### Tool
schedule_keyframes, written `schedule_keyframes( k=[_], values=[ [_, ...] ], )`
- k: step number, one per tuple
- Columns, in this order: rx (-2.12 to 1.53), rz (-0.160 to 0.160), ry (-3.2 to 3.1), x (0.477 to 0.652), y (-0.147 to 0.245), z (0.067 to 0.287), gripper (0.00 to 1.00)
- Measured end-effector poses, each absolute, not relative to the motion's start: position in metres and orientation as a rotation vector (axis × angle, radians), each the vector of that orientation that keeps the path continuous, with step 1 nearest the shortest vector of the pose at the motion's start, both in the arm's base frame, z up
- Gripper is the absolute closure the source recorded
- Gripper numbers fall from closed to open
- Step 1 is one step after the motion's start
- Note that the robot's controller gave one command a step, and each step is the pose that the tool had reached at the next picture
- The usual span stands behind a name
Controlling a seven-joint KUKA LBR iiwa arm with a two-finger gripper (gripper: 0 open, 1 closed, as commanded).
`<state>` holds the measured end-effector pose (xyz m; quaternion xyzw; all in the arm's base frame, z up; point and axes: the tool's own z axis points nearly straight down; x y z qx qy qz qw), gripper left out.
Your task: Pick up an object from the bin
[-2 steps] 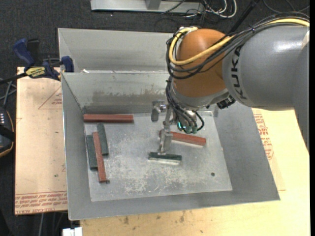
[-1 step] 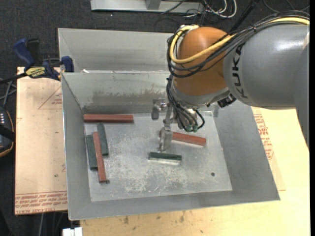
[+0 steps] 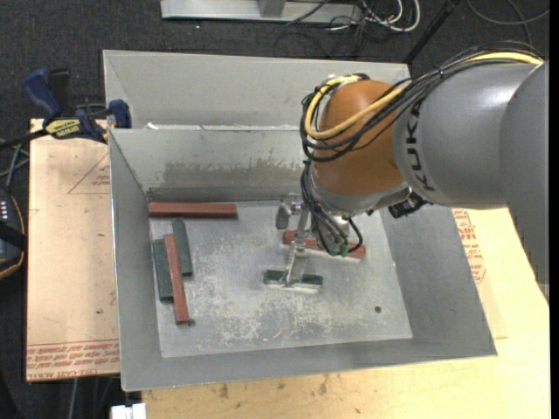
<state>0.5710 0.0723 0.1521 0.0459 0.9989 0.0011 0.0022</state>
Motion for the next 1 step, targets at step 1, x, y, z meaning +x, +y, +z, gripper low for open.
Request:
schedule_keyframes(
  k=[1],
  values=[
    [0.022, 0.001, 3.143, 0.5537, 0.0379, 0.1410, 0.00]
  ],
)
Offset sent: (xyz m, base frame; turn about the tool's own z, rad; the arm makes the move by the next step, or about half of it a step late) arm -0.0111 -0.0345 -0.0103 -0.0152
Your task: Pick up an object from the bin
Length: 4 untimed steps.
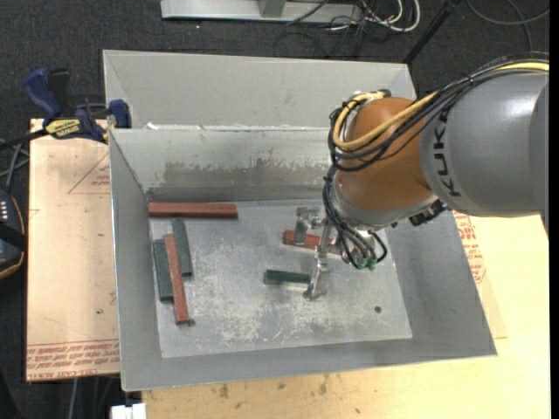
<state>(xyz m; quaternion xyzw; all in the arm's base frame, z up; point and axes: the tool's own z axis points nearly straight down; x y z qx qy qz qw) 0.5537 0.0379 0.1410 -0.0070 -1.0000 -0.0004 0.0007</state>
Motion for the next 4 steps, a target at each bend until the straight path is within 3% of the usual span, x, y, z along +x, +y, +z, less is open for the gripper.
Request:
schedule_keyframes(
  k=[1, 2, 3, 4],
  values=[
    [-0.096, -0.002, -3.142, 0.558, 0.036, 0.142, 0.00],
    [-0.099, -0.002, -3.143, 0.547, 0.051, 0.073, 0.00],
    [-0.180, -0.007, -3.140, 0.549, 0.053, 0.058, 1.00],
    [-0.189, -0.006, -3.139, 0.548, 0.053, 0.059, 1.00]
  ],
)
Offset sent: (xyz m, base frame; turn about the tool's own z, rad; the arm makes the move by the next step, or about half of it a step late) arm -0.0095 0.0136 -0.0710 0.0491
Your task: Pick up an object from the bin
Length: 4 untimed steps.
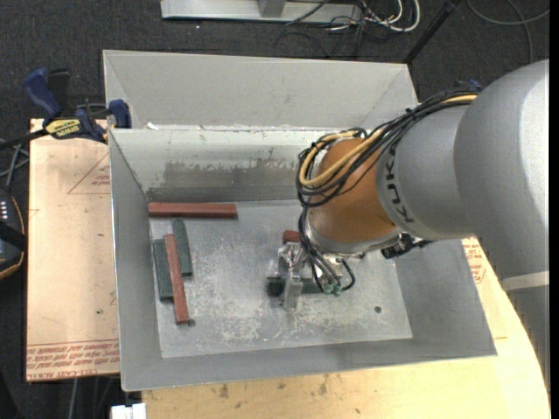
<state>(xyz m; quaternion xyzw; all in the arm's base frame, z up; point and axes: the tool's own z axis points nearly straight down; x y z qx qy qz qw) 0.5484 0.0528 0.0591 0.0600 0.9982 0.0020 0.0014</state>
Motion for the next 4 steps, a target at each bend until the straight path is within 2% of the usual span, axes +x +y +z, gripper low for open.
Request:
schedule_keyframes(
  k=[2, 4],
  values=[
    [0.191, 0.005, 3.130, 0.549, 0.053, 0.070, 1.00],
    [0.190, 0.002, 3.136, 0.547, 0.053, 0.095, 1.00]
  ],
)
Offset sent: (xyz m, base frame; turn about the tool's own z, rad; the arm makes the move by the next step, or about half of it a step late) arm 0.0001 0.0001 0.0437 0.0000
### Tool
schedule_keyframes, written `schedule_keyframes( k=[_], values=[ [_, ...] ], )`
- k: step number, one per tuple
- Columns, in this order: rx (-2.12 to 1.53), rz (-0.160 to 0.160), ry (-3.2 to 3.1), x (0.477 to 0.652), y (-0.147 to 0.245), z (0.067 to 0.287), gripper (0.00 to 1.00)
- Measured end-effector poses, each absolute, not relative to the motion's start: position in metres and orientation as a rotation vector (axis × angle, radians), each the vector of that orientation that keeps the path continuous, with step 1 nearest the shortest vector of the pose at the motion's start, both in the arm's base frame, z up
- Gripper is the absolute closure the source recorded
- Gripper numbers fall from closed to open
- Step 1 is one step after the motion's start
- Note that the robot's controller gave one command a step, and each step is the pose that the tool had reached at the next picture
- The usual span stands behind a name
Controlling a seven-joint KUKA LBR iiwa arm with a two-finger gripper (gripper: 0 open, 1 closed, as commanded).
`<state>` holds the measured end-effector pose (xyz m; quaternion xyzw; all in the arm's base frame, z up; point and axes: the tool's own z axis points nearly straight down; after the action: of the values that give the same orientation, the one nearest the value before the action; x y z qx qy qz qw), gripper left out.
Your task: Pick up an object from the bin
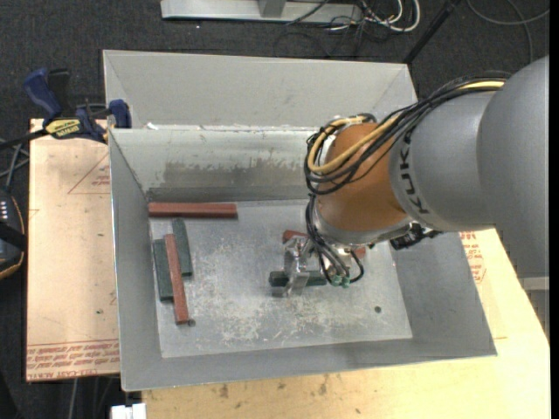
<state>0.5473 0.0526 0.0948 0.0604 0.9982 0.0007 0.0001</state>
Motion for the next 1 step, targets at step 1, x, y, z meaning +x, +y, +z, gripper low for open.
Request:
schedule_keyframes(
  k=[1],
  values=[
    [0.190, 0.002, 3.135, 0.5475, 0.0526, 0.1071, 1.00]
  ],
)
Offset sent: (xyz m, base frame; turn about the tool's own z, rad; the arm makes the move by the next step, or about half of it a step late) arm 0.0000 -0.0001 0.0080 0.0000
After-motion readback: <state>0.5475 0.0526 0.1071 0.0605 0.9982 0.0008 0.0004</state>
